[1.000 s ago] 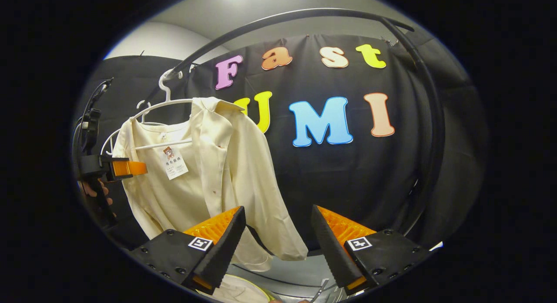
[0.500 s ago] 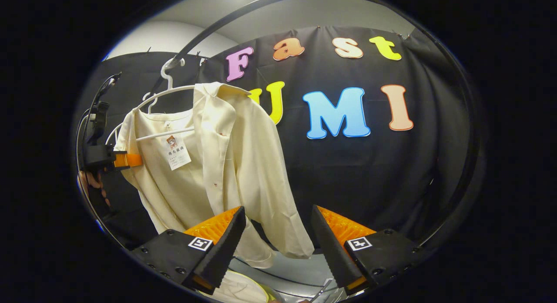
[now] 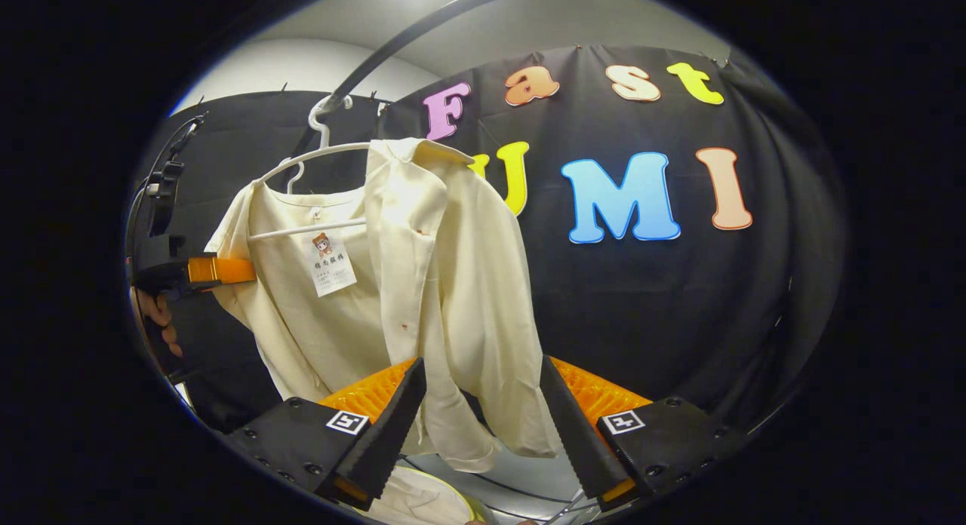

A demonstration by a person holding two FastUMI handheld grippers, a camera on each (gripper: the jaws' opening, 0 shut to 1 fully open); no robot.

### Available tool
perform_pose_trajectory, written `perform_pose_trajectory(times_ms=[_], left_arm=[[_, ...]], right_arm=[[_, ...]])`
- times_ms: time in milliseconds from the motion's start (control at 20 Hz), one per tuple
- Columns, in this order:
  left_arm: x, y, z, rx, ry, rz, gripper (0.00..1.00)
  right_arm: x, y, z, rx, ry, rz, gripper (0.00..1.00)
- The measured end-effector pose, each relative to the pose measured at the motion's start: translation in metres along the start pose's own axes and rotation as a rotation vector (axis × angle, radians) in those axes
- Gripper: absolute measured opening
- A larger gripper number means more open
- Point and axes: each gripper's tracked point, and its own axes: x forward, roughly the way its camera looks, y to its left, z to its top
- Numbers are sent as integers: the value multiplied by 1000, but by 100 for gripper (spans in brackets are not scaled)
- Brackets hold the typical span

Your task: Grasp the clothes on the hanger with both hands and then place them into the laundry hamper below.

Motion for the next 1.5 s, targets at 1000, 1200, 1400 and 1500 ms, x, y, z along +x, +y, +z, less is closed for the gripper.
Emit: perform_pose_trajectory(times_ms=[1000, 1200, 1400, 1500], left_arm=[[-41, -1, 23, -98, 27, -269, 0], [-45, 3, 27, -96, 30, -296, 1], [-39, 4, 24, -76, 42, -306, 1], [-38, 8, 23, -67, 45, -309, 1]], right_arm=[[69, 109, 72, -33, -131, -65, 96], [69, 111, 72, -99, -143, -112, 97], [85, 98, 78, -135, -159, -174, 98], [90, 88, 81, -171, -170, -204, 87]])
